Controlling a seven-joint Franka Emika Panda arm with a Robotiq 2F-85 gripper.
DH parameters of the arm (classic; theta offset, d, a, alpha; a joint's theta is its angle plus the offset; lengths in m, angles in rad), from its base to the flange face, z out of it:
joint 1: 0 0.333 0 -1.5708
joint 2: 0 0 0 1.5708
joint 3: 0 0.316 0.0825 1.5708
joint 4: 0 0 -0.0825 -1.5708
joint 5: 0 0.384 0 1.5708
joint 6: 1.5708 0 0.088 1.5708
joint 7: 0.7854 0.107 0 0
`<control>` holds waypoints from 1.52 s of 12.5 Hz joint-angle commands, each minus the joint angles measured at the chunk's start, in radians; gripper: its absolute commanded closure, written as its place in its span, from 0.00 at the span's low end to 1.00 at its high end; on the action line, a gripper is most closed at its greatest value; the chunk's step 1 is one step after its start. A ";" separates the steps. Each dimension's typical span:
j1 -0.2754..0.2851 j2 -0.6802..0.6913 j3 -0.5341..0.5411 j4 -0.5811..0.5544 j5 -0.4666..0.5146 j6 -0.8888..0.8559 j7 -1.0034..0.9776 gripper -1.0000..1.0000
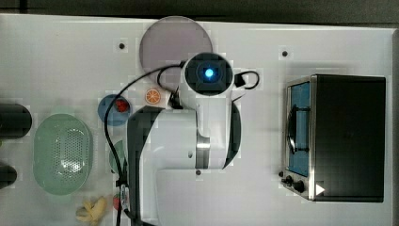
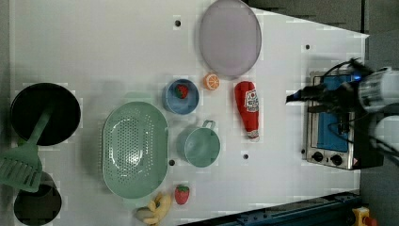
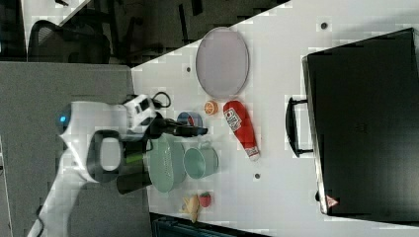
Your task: Pick Ketchup from the table and place it in strainer.
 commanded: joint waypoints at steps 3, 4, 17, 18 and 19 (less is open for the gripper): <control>0.000 0.075 0.017 -0.076 -0.001 0.212 -0.343 0.00; 0.000 0.100 0.022 -0.089 -0.001 0.263 -0.376 0.00; 0.005 0.330 0.011 -0.204 -0.042 0.628 -0.457 0.00; 0.006 0.334 0.011 -0.207 -0.042 0.634 -0.456 0.00; 0.006 0.337 0.010 -0.209 -0.042 0.634 -0.457 0.00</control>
